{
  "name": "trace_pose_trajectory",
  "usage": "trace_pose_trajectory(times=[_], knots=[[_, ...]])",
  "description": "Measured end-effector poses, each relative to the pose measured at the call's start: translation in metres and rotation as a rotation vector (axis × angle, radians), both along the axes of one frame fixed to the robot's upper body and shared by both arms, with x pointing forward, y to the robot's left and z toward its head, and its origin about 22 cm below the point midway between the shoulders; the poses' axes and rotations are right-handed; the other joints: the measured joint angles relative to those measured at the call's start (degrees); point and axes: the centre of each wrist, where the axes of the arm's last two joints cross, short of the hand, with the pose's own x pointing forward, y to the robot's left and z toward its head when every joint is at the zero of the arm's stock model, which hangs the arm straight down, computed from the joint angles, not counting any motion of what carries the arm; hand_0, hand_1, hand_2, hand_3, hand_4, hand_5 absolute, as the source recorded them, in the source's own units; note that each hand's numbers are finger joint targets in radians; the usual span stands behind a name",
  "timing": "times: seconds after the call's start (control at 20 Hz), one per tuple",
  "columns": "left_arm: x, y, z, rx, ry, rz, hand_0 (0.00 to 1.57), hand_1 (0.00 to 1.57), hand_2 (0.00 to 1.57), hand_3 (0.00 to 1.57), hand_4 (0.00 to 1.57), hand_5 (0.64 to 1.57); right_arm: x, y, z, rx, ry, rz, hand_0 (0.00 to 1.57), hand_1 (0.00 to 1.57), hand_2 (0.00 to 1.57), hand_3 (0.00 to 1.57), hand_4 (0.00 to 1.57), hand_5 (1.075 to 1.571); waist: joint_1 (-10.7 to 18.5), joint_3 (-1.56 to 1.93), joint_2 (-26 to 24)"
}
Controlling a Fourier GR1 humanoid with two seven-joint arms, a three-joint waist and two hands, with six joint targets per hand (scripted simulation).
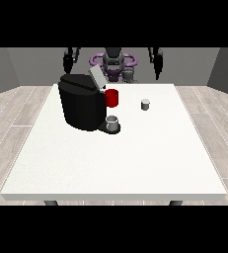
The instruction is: Insert the coffee pod into the coffee machine and close the lid
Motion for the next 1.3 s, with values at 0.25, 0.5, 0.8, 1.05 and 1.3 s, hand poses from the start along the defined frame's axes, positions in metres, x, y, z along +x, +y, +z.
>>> trace_pose_trajectory(times=[0.25, 0.5, 0.8, 1.05, 1.3], knots=[[-0.008, -0.011, -0.005, -0.030, -0.051, -0.029, 0.00, 0.00, 0.00, 0.00, 0.27, 1.571, -0.006, -0.011, -0.013, -0.004, 0.051, -0.014, 0.00, 0.00, 0.00, 0.00, 0.13, 1.571, 1.02, -0.21, -1.72], [-0.023, -0.008, -0.016, 0.000, -0.111, -0.065, 0.00, 0.00, 0.00, 0.00, 0.32, 1.571, -0.007, -0.014, -0.018, 0.022, -0.007, -0.149, 0.00, 0.00, 0.00, 0.00, 0.18, 1.571, 1.45, -0.26, -2.81], [-0.005, 0.013, -0.002, 0.134, -0.122, -0.076, 0.00, 0.00, 0.00, 0.00, 0.00, 1.571, -0.003, -0.010, -0.014, 0.042, -0.061, -0.171, 0.00, 0.00, 0.00, 0.00, 0.16, 1.571, -0.44, -0.27, -1.50], [0.023, 0.038, 0.008, 0.193, -0.081, -0.052, 0.00, 0.00, 0.00, 0.00, 0.00, 1.571, 0.005, 0.005, -0.003, 0.058, -0.110, -0.143, 0.00, 0.00, 0.00, 0.00, 0.19, 1.571, -3.10, -0.29, 1.70], [0.047, 0.050, 0.010, 0.239, -0.028, -0.046, 0.00, 0.00, 0.00, 0.00, 0.00, 1.571, 0.012, 0.010, 0.005, 0.060, -0.139, -0.113, 0.00, 0.00, 0.00, 0.00, 0.28, 1.571, -4.84, -0.28, 4.08]])
